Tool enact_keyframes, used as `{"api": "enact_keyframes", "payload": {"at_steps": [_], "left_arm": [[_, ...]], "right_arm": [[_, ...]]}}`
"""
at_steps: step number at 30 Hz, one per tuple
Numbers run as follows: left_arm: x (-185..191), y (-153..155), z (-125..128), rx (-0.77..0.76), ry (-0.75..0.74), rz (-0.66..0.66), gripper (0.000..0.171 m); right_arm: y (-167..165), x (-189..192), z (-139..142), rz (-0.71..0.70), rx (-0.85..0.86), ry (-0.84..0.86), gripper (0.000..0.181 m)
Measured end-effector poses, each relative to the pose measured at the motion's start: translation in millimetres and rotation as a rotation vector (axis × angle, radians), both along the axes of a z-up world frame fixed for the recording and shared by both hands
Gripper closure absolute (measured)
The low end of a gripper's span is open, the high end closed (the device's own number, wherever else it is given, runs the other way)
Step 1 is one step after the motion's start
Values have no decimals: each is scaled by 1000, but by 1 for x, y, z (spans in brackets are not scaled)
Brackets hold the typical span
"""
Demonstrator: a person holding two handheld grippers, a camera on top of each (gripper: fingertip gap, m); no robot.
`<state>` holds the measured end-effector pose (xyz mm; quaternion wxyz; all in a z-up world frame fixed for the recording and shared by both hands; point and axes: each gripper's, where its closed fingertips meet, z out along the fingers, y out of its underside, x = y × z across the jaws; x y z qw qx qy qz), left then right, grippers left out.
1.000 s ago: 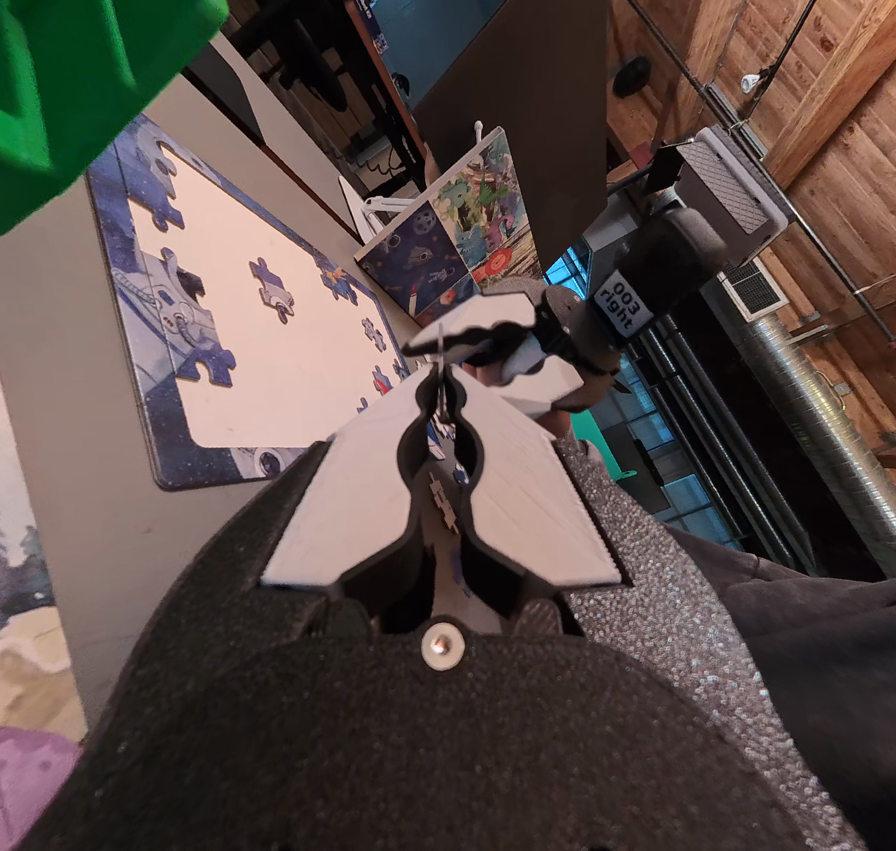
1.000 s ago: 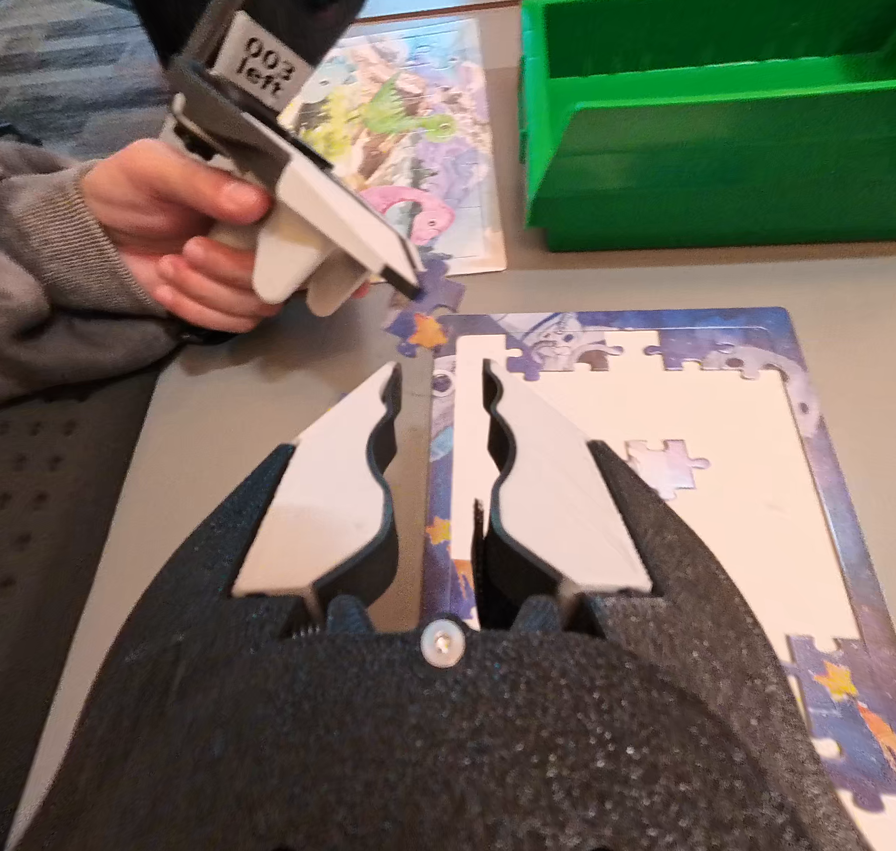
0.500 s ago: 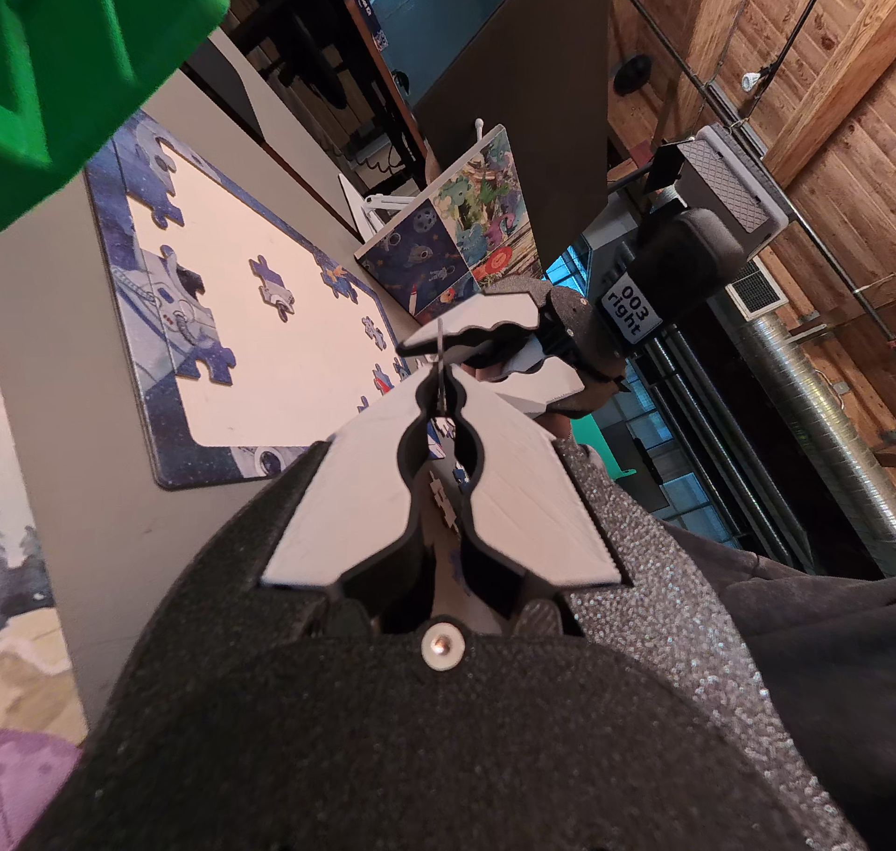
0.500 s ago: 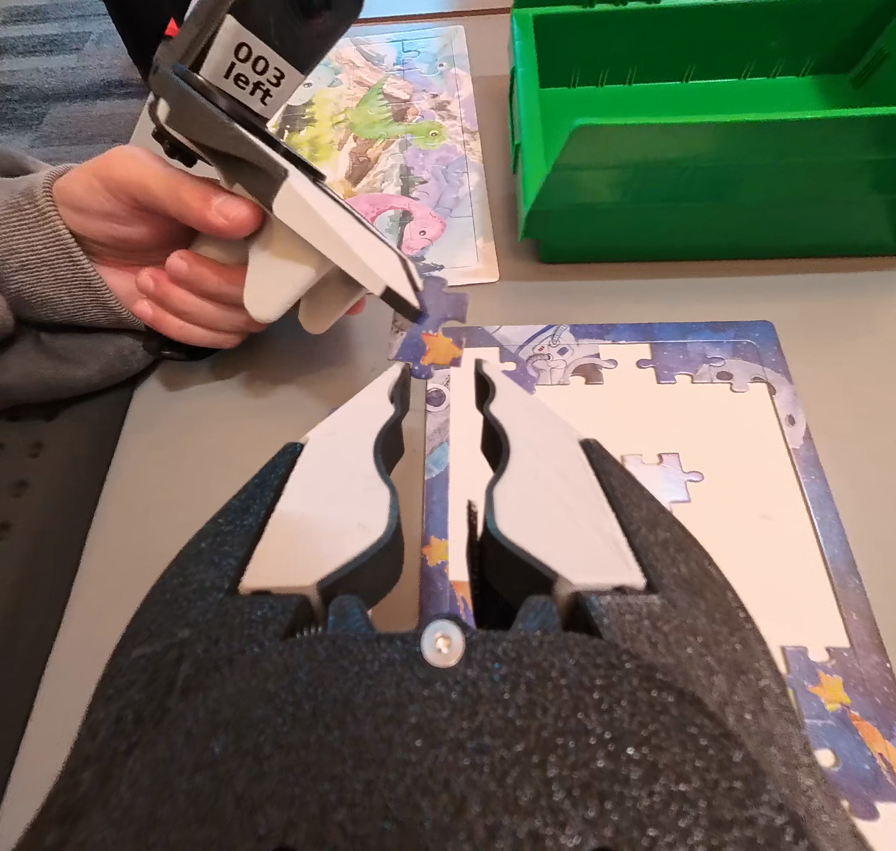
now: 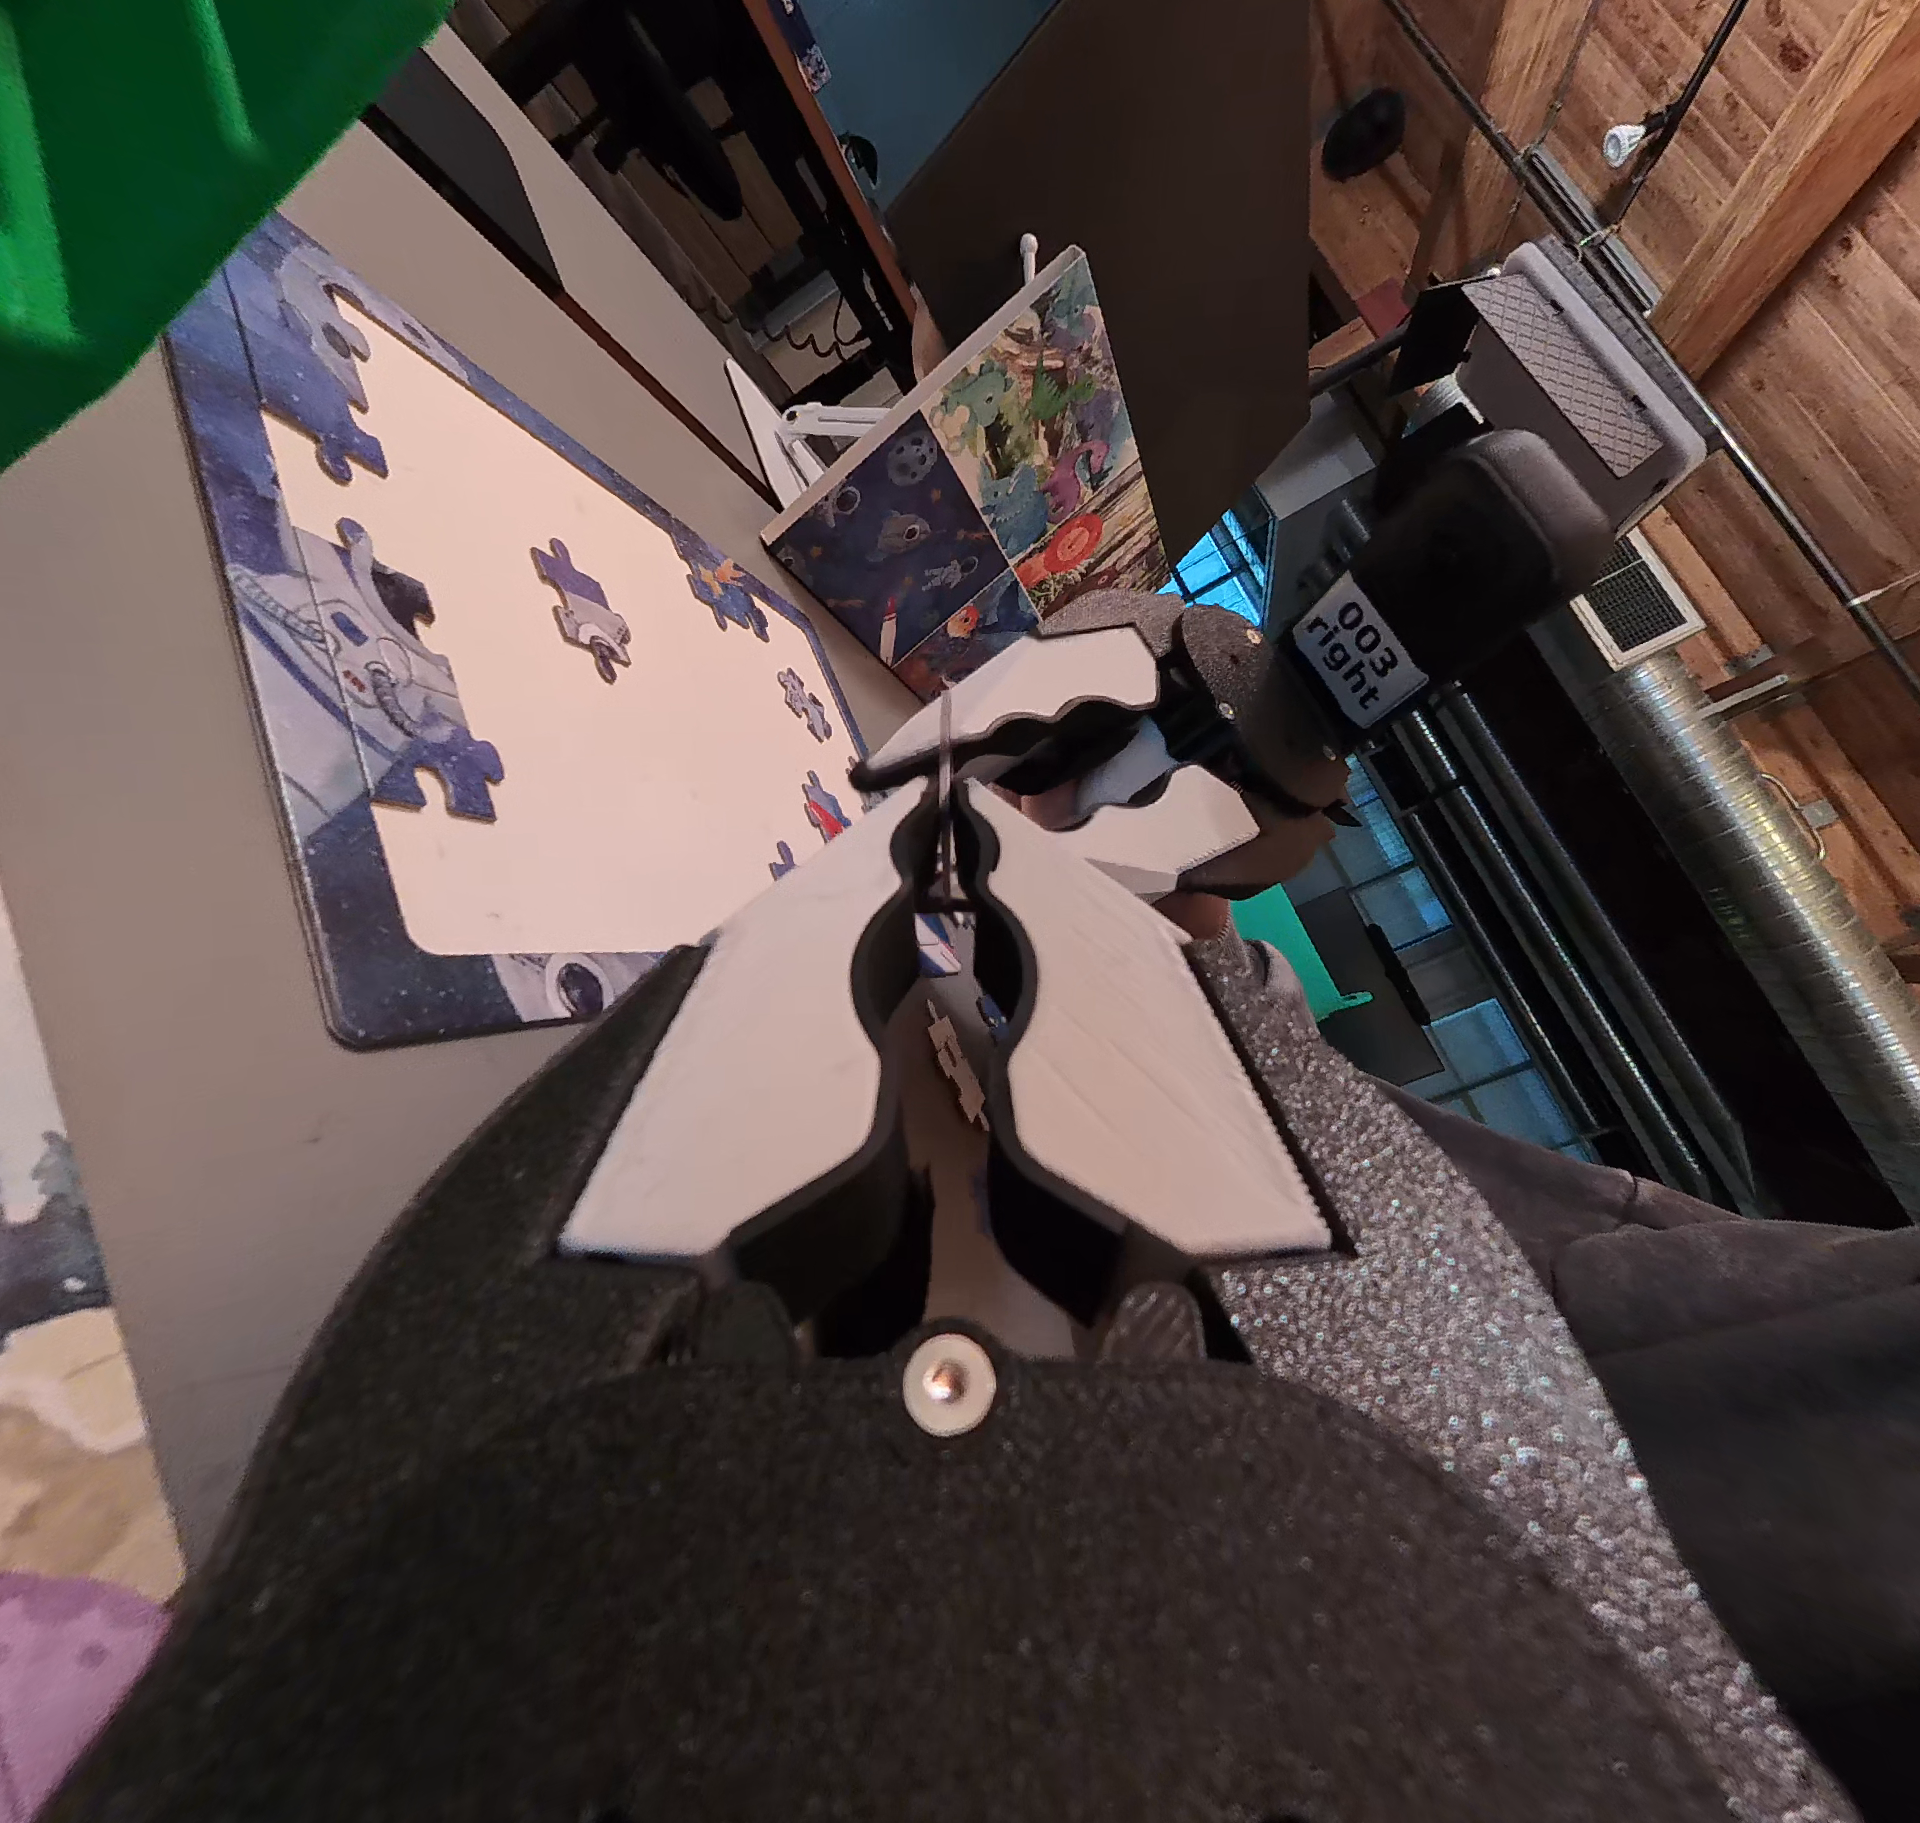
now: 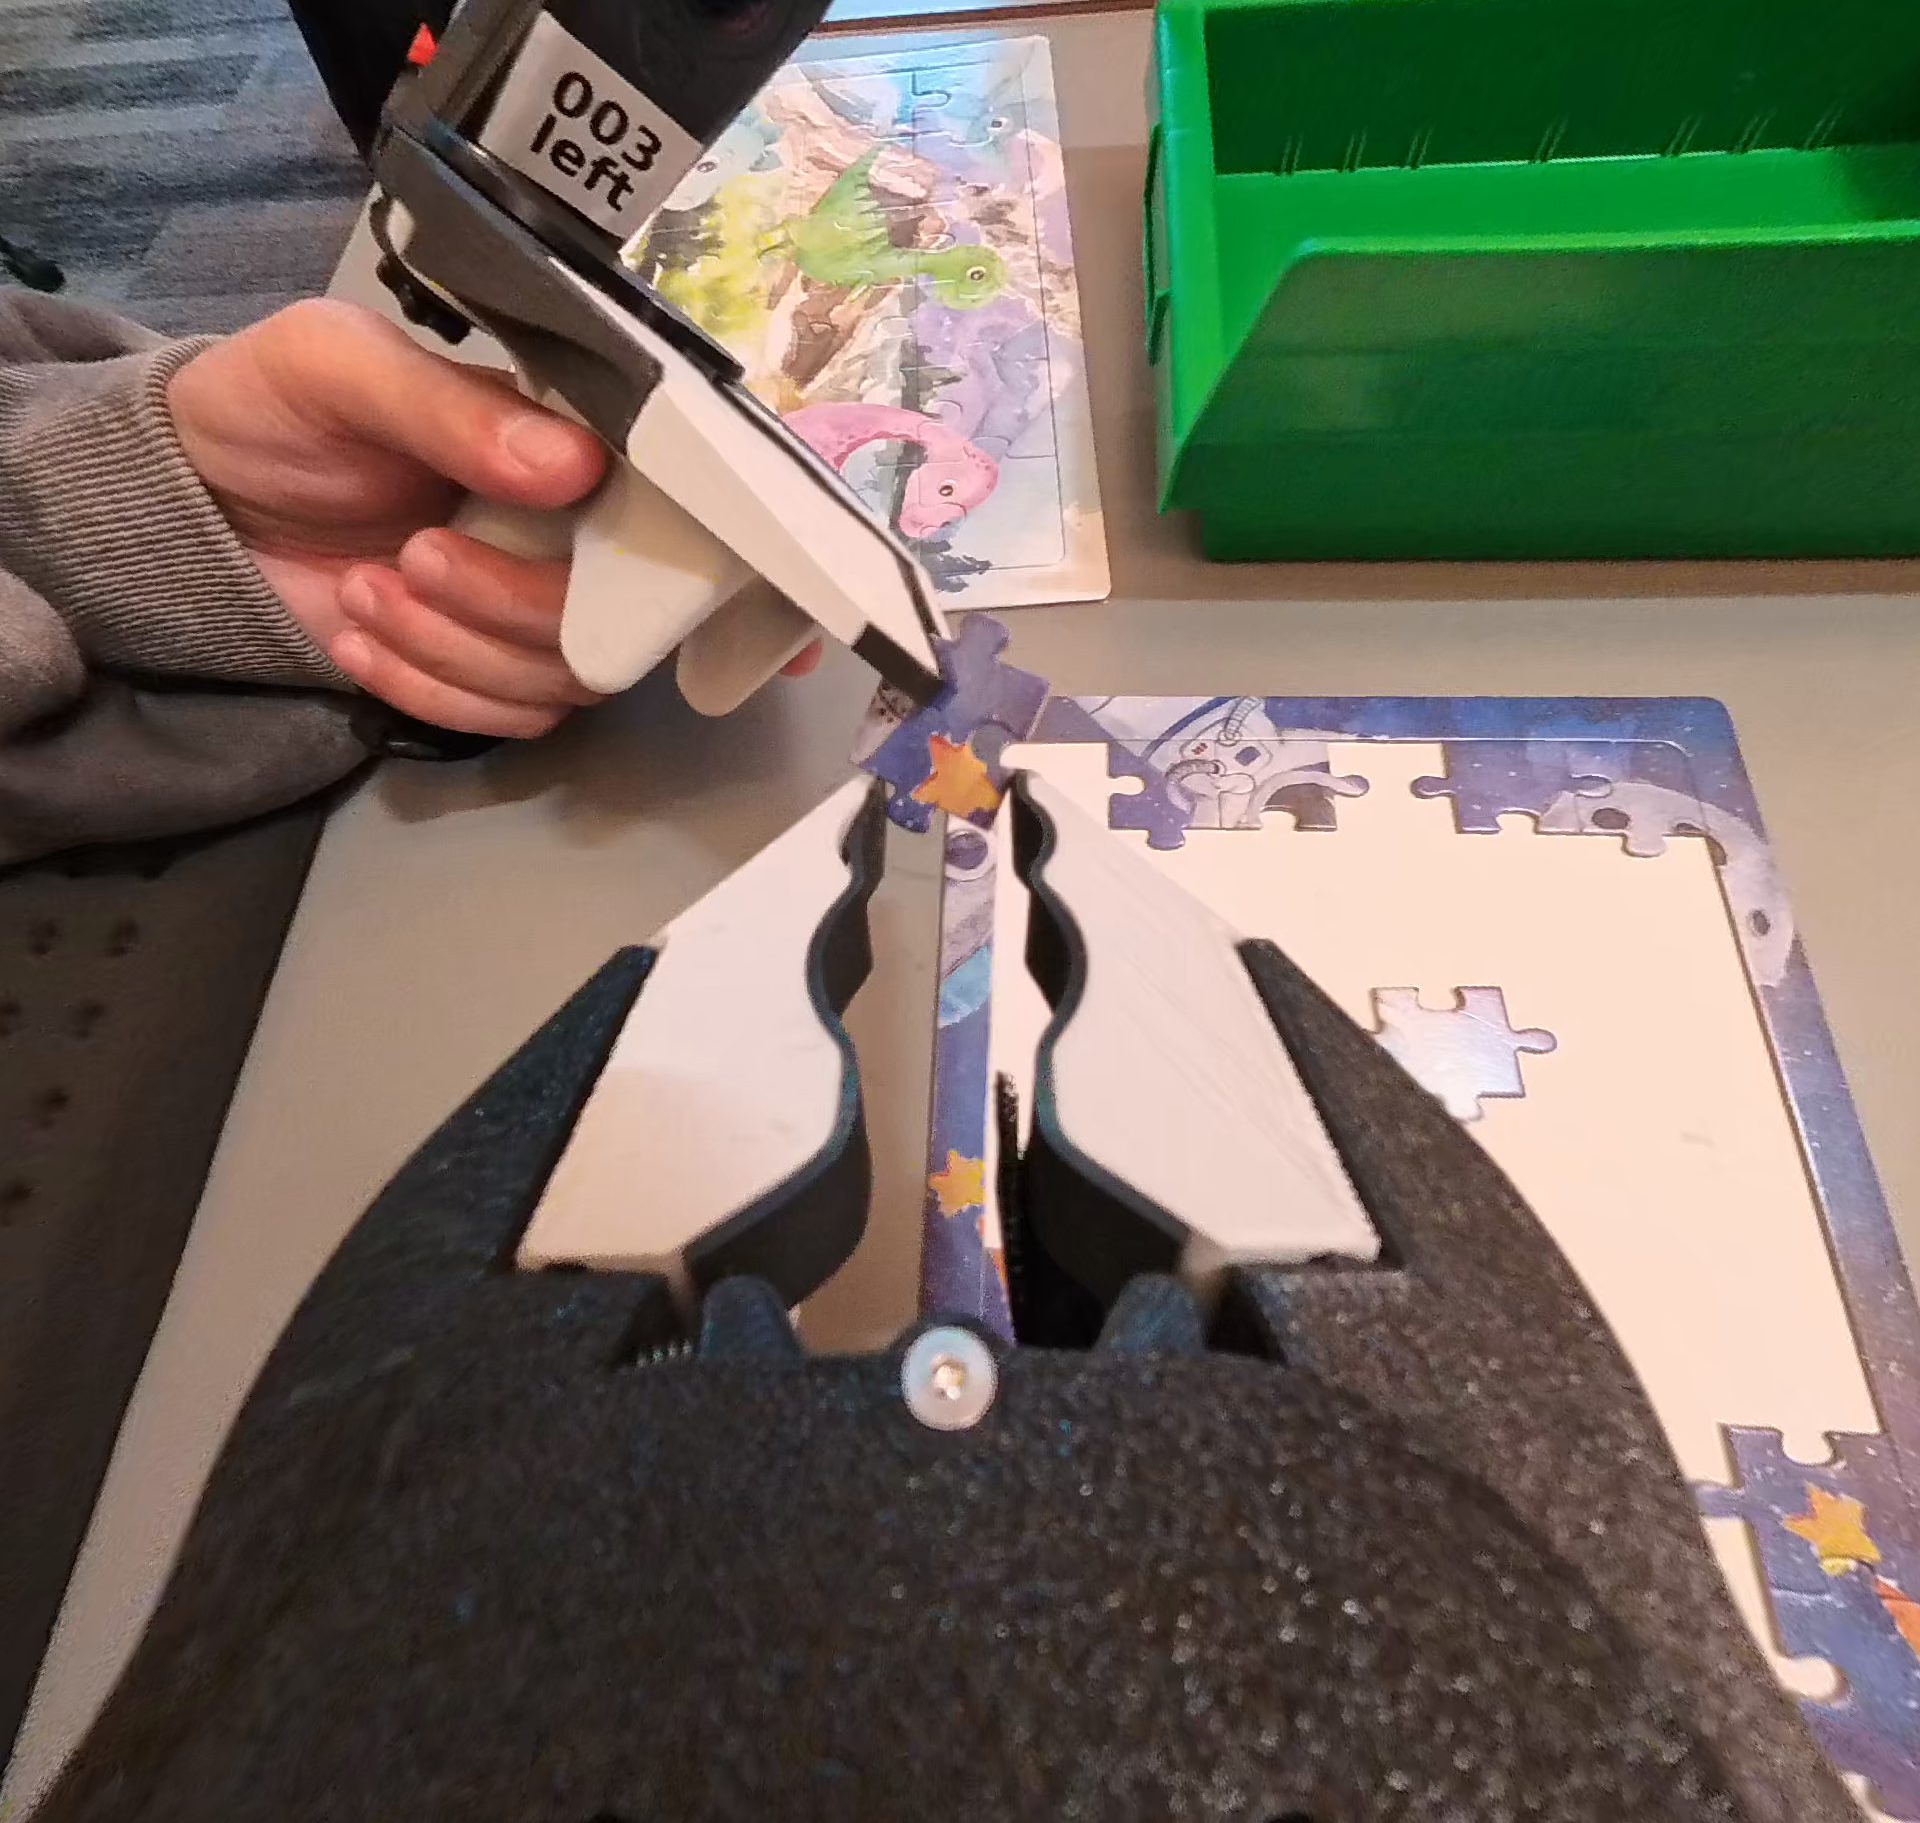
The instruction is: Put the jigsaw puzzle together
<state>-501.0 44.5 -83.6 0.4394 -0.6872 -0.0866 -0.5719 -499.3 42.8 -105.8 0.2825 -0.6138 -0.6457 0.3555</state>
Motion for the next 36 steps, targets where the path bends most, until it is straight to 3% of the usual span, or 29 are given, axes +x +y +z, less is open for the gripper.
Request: {"api": "enact_keyframes", "payload": {"at_steps": [10,15,21,26,32,36], "left_arm": [[-5,3,-3,-13,1,28,170],[-20,9,-8,-39,25,118,157],[-17,12,-29,-72,296,153,170],[-21,13,-62,-161,600,185,171],[-19,17,-73,-169,768,158,171],[-17,16,-77,-181,785,144,171]], "right_arm": [[5,-2,-4,-33,15,-16,160],[17,4,-19,-83,20,-90,160],[24,11,-60,-92,10,-295,160],[27,9,-70,-96,-16,-346,160],[24,11,-67,-84,-75,-353,155],[21,13,-70,-65,-67,-381,151]]}}
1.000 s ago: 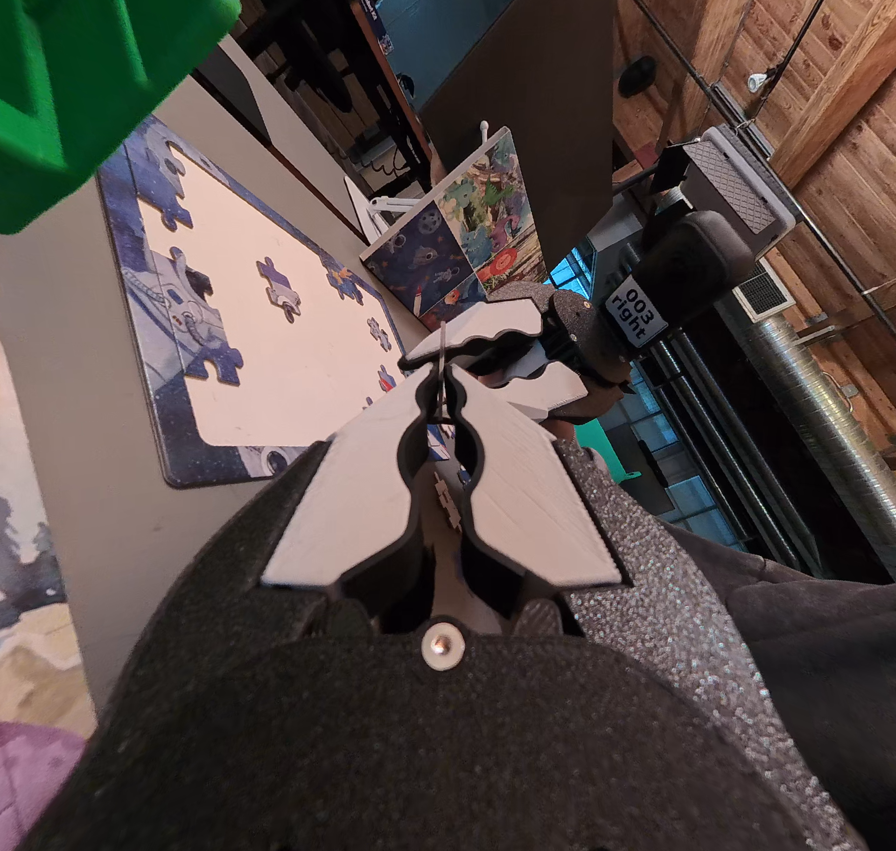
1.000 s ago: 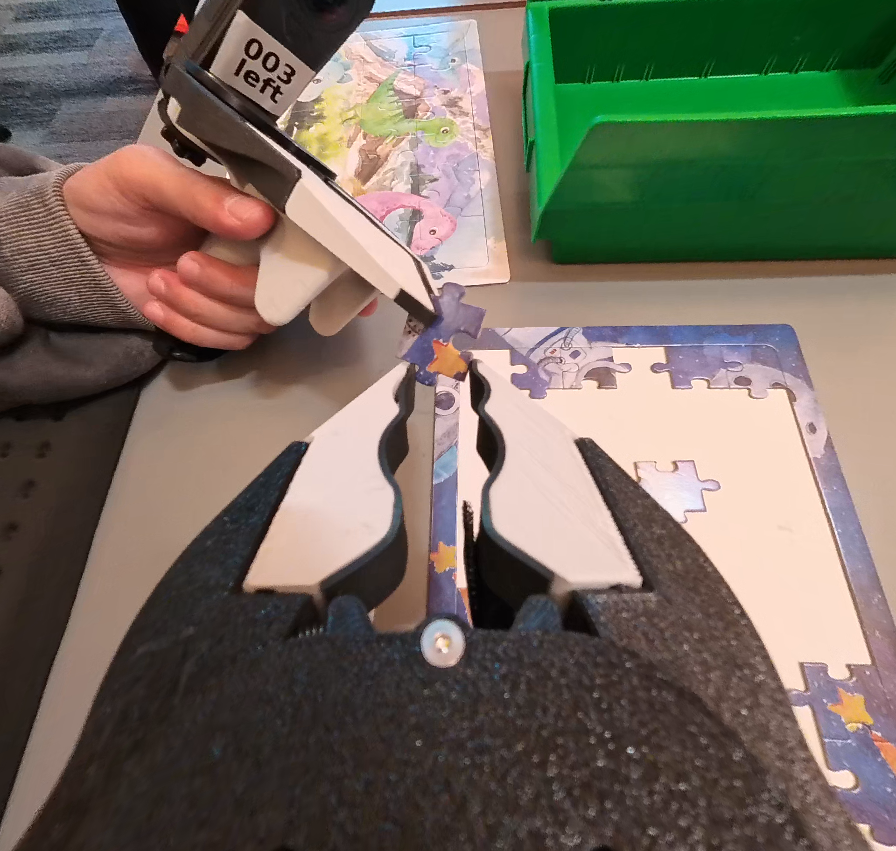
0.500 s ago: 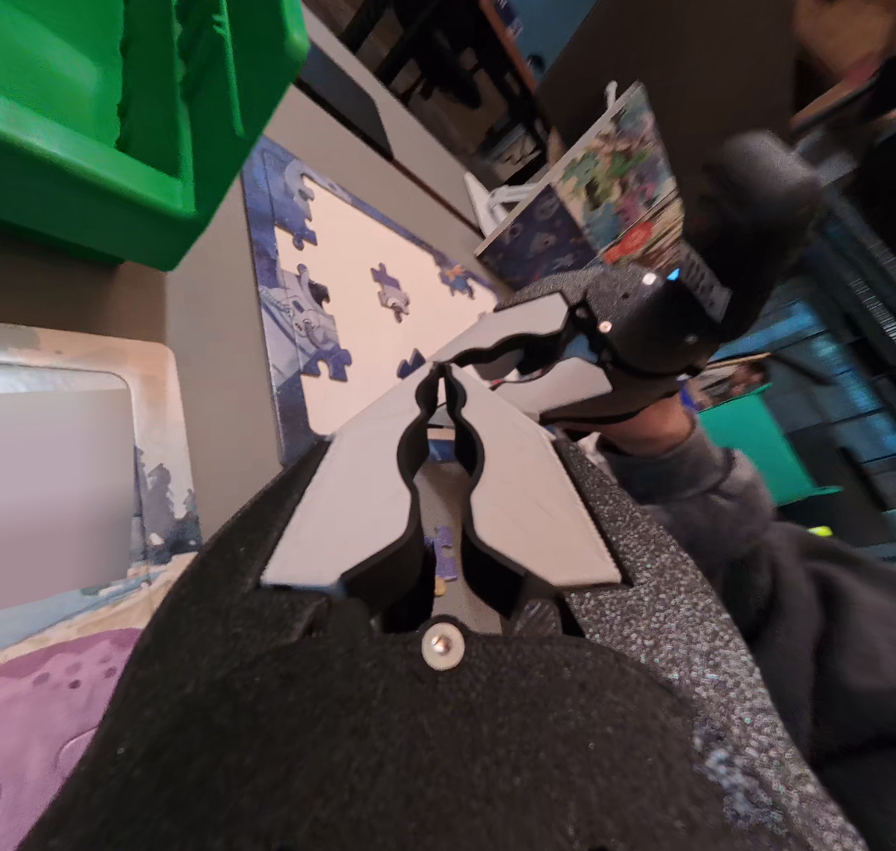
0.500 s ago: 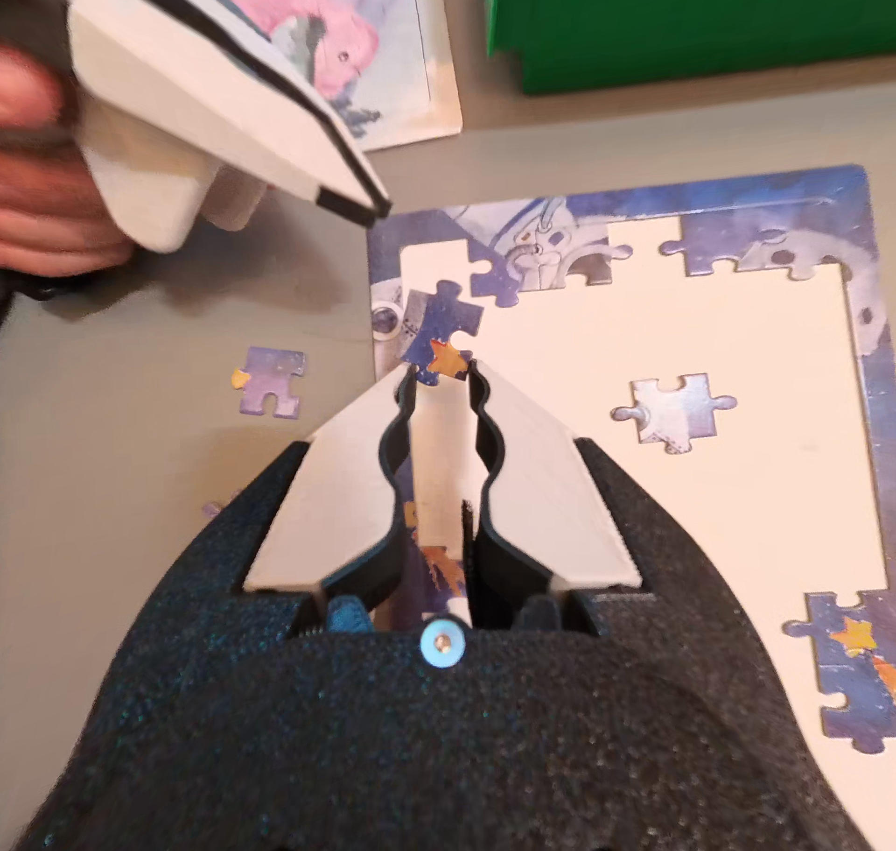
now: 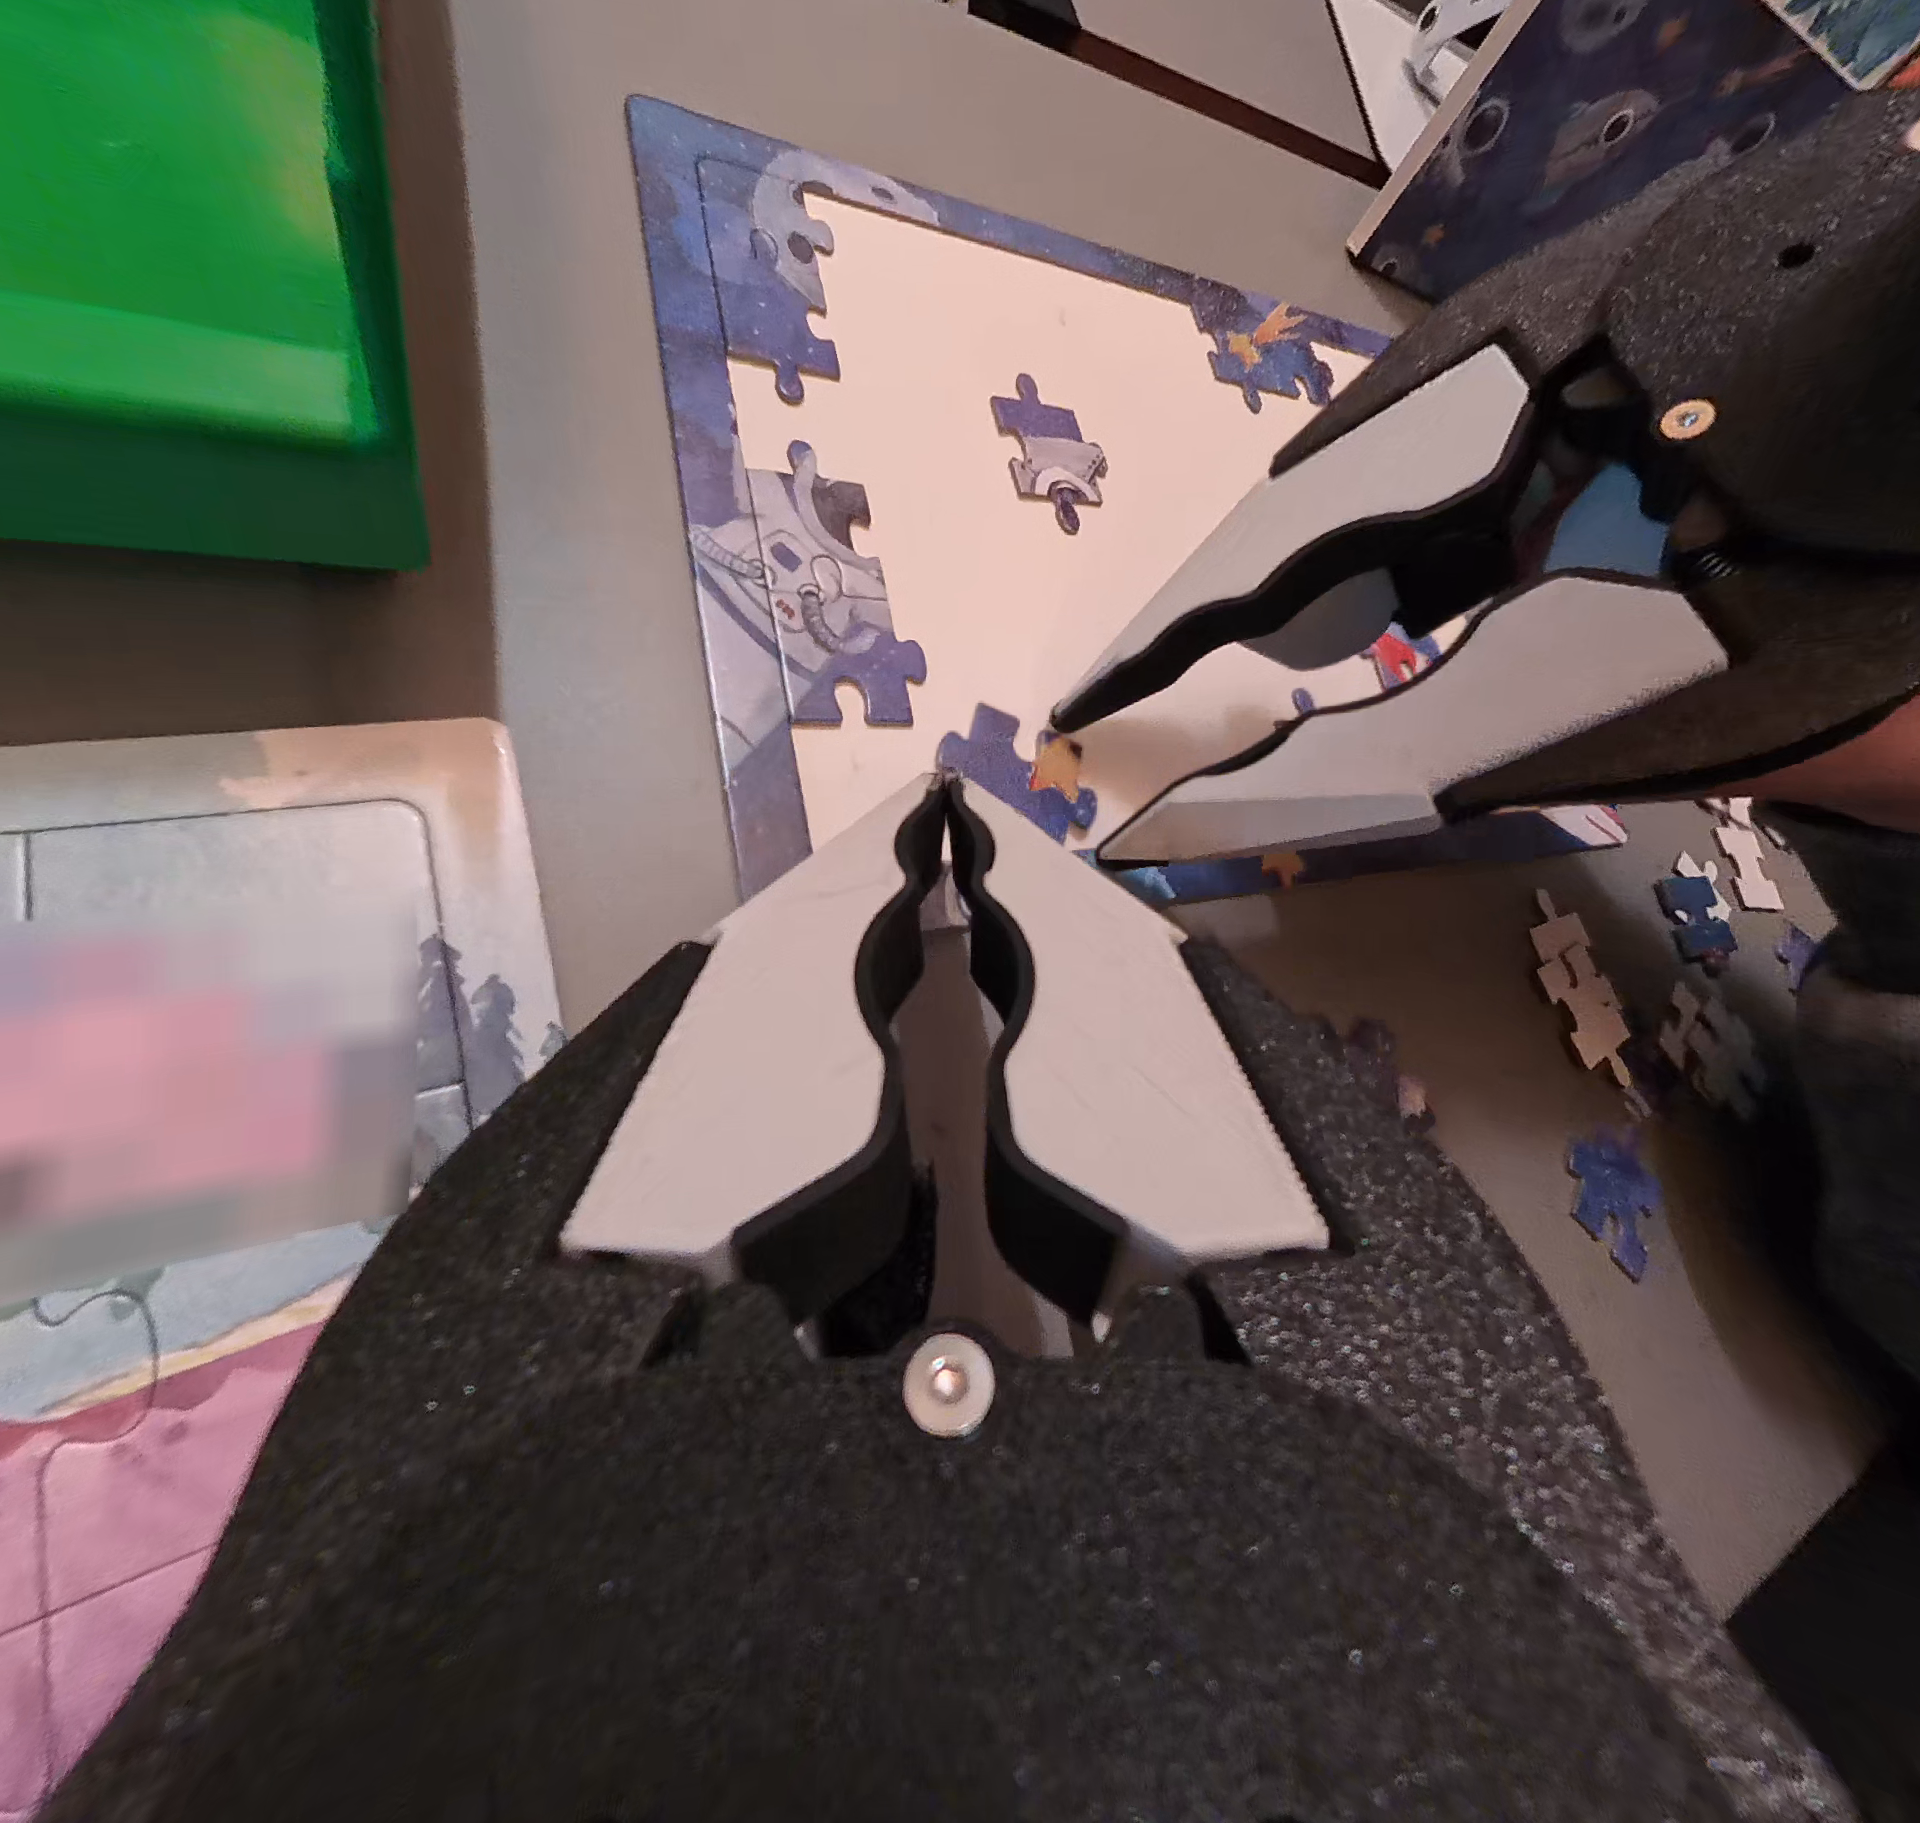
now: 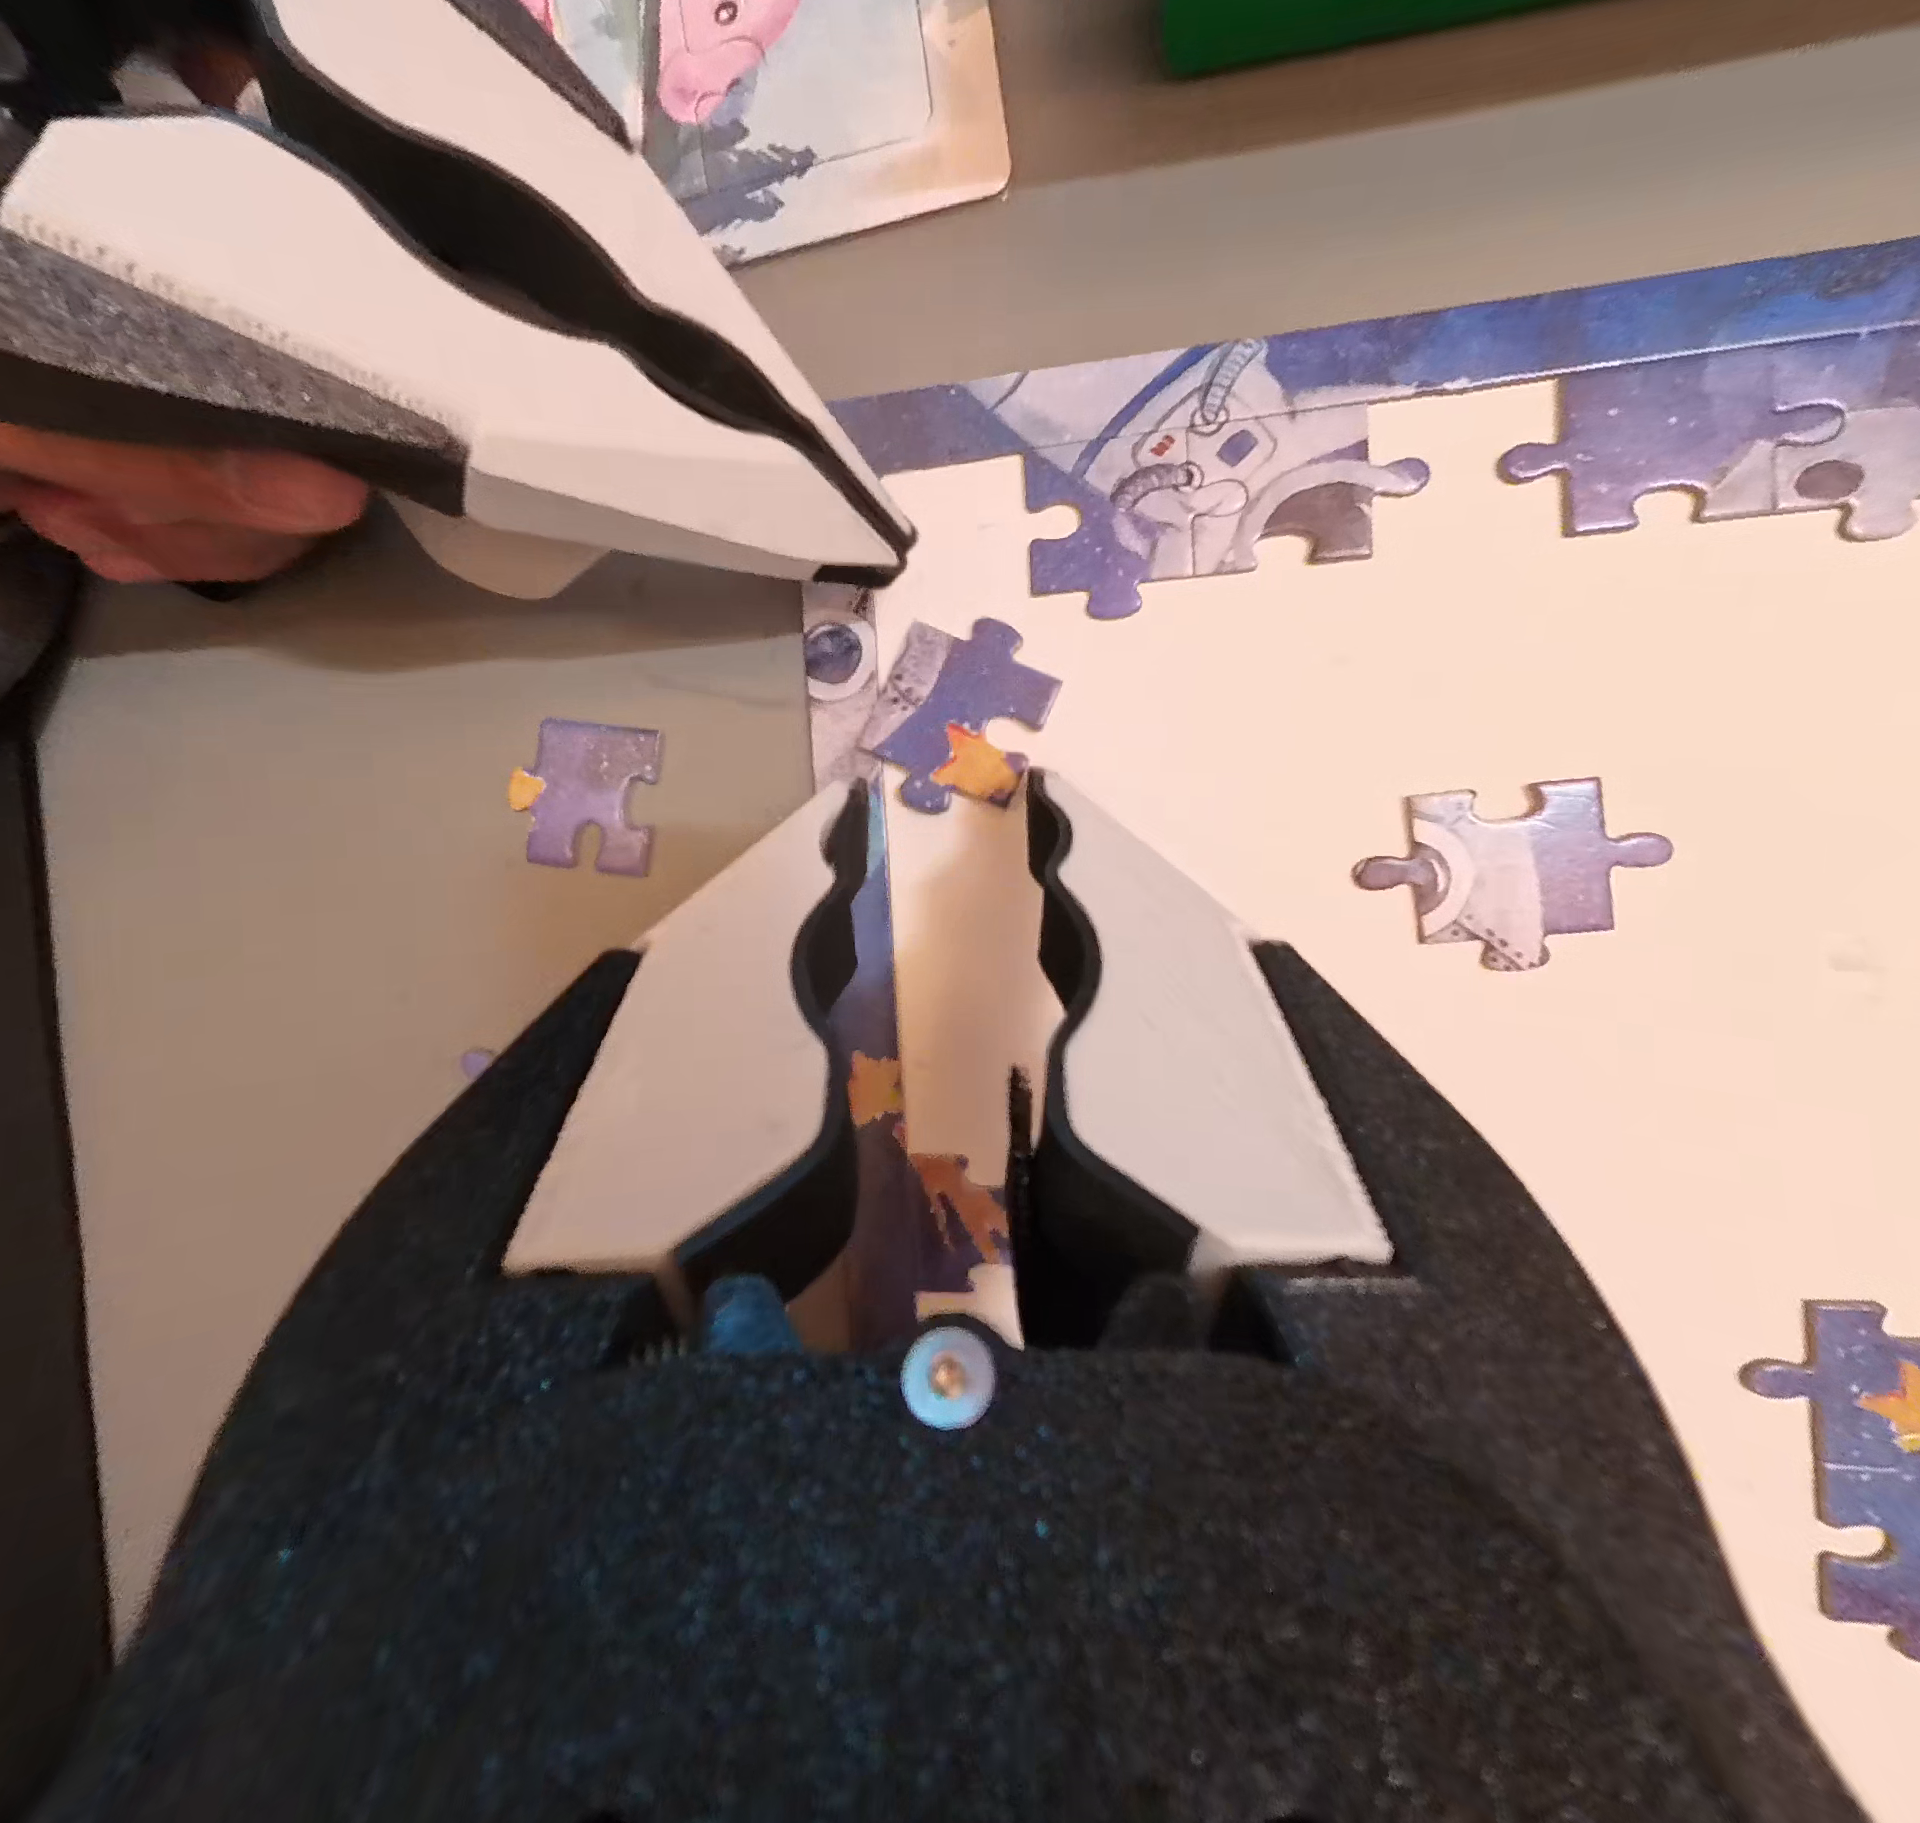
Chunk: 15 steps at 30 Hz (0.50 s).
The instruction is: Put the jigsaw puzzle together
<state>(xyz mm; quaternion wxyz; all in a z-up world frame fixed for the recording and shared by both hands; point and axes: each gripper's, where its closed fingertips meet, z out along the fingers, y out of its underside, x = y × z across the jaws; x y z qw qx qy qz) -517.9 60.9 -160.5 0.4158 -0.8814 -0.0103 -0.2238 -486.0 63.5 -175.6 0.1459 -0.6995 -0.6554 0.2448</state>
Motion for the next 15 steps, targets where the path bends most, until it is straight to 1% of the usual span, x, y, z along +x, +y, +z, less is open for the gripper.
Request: {"api": "enact_keyframes", "payload": {"at_steps": [2,4,6,7,8,9,11,13,15], "left_arm": [[0,0,0,-1,8,1,171],[-2,0,0,1,21,13,171],[-2,-1,-3,-14,28,10,171],[-2,-2,-6,-30,34,5,171],[-2,-3,-10,-50,47,4,171],[-2,-4,-13,-68,63,1,171],[-1,-4,-15,-72,88,-4,171],[-1,-5,-15,-71,107,-6,171],[-1,-5,-15,-70,118,-8,171]], "right_arm": [[-1,2,0,17,15,-7,152],[3,3,5,16,47,6,157],[10,-4,16,-2,86,70,168],[10,-10,22,-6,94,116,178],[8,-15,26,-2,94,147,181],[3,-18,25,16,87,147,181],[-4,-17,15,58,106,94,181],[-2,-16,6,69,161,54,181],[-2,-14,0,76,167,29,181]]}}
